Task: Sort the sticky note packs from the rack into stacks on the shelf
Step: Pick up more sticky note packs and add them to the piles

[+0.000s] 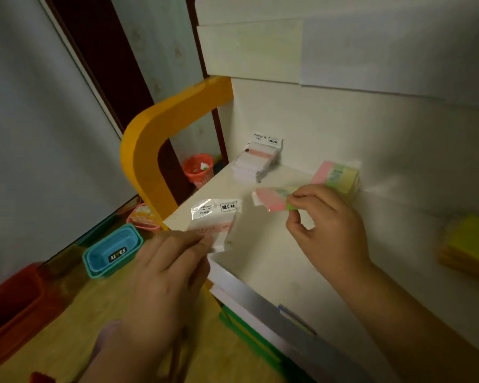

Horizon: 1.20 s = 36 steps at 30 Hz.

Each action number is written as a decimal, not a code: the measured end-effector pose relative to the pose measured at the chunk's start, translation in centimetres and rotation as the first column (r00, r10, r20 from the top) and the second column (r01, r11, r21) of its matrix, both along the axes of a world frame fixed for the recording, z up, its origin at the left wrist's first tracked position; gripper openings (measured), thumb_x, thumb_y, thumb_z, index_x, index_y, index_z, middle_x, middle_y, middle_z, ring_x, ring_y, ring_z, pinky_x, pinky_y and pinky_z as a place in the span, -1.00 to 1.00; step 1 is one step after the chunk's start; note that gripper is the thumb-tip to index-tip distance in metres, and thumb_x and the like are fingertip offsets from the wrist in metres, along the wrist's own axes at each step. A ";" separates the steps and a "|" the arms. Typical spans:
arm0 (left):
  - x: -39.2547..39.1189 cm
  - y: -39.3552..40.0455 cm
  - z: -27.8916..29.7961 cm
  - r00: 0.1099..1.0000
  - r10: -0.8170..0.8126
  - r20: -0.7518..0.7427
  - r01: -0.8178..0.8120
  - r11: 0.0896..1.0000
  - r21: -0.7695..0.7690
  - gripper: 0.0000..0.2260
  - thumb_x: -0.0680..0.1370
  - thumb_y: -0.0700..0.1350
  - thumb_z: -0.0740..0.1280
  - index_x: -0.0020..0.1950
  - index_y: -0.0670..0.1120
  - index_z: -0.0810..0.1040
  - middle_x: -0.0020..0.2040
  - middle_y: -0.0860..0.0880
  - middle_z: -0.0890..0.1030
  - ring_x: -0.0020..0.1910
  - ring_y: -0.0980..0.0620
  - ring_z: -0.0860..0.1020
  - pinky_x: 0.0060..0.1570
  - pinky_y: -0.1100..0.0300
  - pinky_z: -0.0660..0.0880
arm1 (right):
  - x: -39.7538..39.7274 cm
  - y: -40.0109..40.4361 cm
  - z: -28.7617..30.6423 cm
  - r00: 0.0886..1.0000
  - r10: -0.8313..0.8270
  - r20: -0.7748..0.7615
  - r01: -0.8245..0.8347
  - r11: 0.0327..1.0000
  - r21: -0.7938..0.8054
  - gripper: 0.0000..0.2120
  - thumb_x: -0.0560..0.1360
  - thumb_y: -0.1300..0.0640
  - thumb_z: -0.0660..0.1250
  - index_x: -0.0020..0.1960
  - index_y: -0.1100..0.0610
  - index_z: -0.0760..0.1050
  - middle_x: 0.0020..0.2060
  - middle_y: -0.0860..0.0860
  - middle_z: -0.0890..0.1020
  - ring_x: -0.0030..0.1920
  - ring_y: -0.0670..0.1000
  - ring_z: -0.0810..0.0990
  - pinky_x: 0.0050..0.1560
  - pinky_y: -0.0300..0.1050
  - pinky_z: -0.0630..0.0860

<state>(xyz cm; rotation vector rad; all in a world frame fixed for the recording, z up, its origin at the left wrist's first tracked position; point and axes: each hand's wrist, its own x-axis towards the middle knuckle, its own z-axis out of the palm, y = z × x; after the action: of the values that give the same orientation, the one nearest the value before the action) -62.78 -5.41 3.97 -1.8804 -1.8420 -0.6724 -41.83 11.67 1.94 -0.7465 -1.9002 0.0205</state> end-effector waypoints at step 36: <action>-6.1 26.8 -4.1 0.897 -0.412 0.159 0.426 0.902 -0.063 -0.61 0.49 -0.15 0.28 0.31 -0.20 0.55 0.27 -0.20 0.57 0.29 -0.16 0.46 0.32 -0.07 0.38 | 3.3 6.1 -0.2 0.780 -0.558 0.284 0.592 0.805 -0.045 -0.94 0.45 0.21 0.44 -0.09 0.14 0.67 -0.06 0.02 0.64 -0.03 0.09 0.58 -0.01 -0.19 0.41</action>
<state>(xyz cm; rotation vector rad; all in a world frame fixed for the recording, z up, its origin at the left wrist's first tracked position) -68.88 21.40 -0.13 -2.3844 -1.5780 -0.8913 -38.53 17.81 1.70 -1.4648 -1.8427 -0.3576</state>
